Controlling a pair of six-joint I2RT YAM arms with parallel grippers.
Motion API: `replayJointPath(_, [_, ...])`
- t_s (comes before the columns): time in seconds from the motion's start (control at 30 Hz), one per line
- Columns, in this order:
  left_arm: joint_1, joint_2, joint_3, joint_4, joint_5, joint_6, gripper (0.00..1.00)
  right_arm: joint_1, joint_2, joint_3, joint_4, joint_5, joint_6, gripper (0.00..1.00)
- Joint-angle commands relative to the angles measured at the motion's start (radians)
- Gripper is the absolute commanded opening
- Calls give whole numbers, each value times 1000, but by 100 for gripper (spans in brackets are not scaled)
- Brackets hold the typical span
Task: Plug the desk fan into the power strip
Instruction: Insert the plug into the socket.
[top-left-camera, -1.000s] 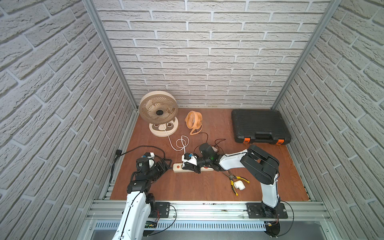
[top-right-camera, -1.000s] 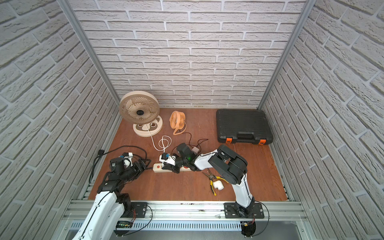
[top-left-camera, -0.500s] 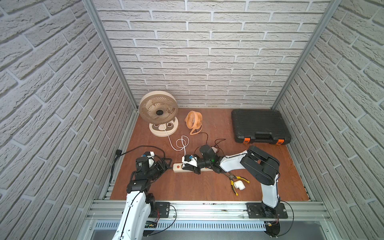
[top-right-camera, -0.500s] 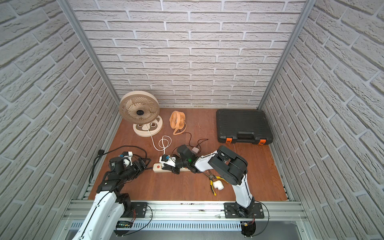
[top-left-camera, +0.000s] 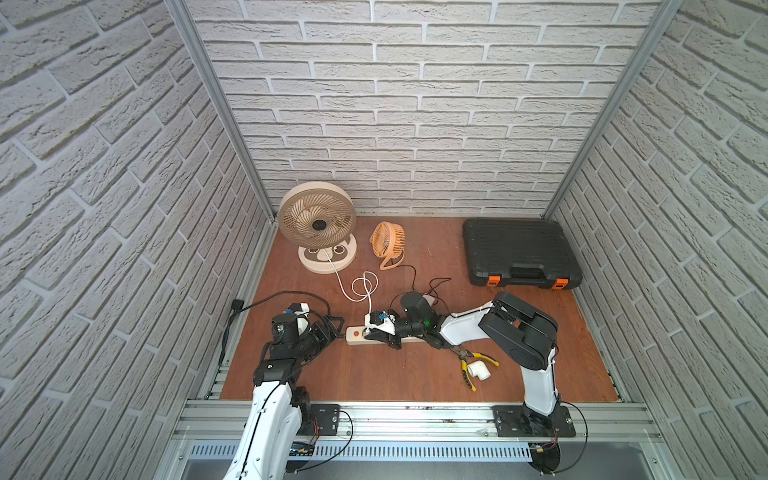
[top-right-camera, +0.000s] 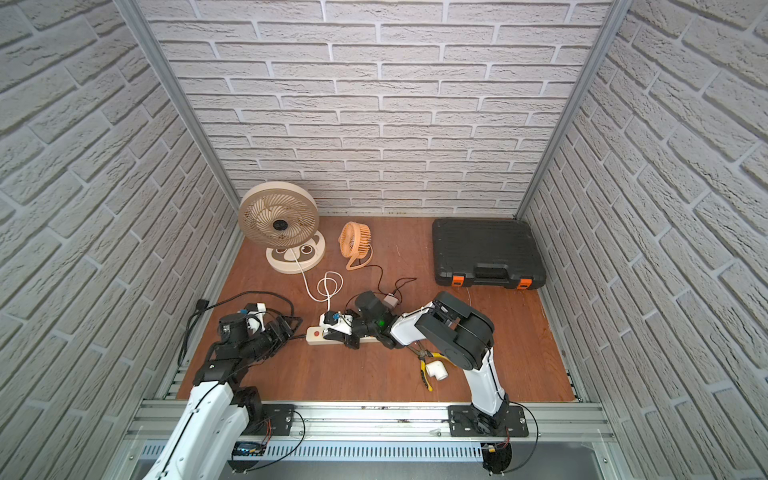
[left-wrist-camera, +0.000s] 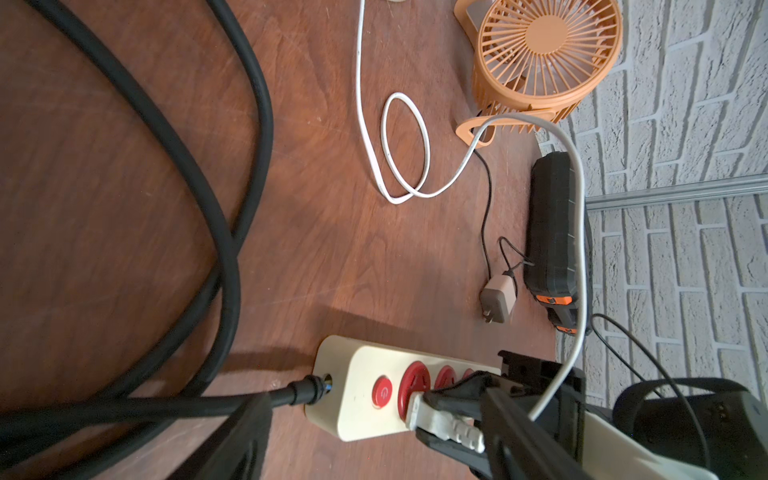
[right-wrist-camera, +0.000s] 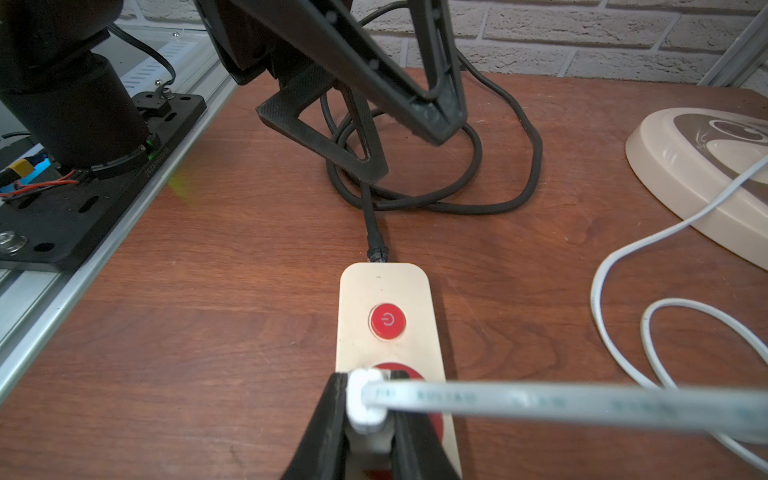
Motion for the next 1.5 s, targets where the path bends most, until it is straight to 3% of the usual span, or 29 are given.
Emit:
replayJointPath(0.0, [8, -1, 32, 11, 11, 24, 83, -19, 138, -78, -373, 239, -40, 3])
replayJointPath(0.23, [9, -3, 34, 4, 11, 29, 83, -63, 143, -48, -407, 164, 5, 4])
replayJointPath(1.2, [14, -21, 39, -28, 9, 39, 83, -23, 166, -85, -373, 322, -15, 3])
replayJointPath(1.47, [16, -29, 37, -39, 16, 43, 83, -41, 170, -83, -372, 261, -3, 3])
